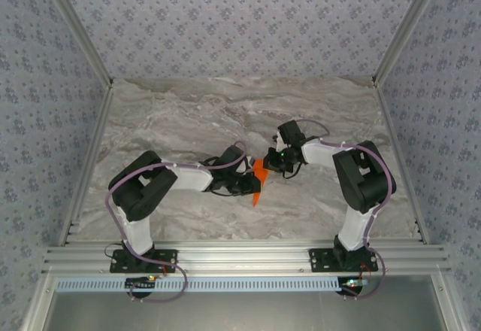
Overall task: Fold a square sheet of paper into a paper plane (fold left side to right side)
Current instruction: Fold the wing for the fifth time at the center of the table.
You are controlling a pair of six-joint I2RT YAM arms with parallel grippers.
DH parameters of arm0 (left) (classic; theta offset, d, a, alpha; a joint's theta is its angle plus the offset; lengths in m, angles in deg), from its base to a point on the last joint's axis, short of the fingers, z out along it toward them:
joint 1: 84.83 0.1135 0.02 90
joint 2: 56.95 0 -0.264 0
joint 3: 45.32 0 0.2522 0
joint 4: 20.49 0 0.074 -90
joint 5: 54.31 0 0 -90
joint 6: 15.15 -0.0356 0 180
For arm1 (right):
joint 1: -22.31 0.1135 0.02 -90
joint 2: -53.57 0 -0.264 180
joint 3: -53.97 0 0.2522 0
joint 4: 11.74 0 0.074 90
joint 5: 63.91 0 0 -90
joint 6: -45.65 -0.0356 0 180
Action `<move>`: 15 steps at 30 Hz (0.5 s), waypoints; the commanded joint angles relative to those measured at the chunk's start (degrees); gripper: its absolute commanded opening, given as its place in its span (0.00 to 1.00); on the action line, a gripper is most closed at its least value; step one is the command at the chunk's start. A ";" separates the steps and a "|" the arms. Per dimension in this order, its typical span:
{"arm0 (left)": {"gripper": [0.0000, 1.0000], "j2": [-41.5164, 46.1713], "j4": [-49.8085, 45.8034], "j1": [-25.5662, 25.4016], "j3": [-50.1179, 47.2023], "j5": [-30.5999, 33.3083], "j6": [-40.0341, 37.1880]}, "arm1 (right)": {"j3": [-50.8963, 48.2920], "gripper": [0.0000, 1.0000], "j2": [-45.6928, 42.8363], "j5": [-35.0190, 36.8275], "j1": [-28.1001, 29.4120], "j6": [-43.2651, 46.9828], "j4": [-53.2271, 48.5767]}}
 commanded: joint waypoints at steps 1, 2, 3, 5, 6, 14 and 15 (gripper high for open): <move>0.11 -1.38 -6.45 -0.69 -1.13 2.35 -0.25 | -1.19 0.04 -4.92 0.94 -0.80 1.61 -0.42; 0.10 -1.47 -6.57 -0.74 -1.07 2.46 -0.23 | -1.78 0.03 -6.31 0.98 -0.95 1.95 -0.46; 0.09 -1.56 -6.83 -0.82 -0.96 2.71 -0.23 | -2.51 0.02 -7.91 0.92 -1.03 2.24 -0.56; 0.08 -1.56 -7.36 -1.04 -0.78 3.34 -0.41 | -4.64 0.01 -10.62 0.25 -1.08 2.42 -0.08; 0.08 -1.64 -7.42 -1.08 -0.78 3.45 -0.42 | -6.03 0.01 -11.96 -0.42 -1.11 2.22 0.60; 0.07 -1.43 -8.02 -1.09 -0.89 4.24 -0.33 | -14.55 0.01 -15.28 -7.16 0.24 -2.19 11.58; 0.06 -1.47 -8.10 -1.04 -0.89 4.29 -0.41 | -15.03 0.01 -14.91 -7.69 0.55 -2.32 13.03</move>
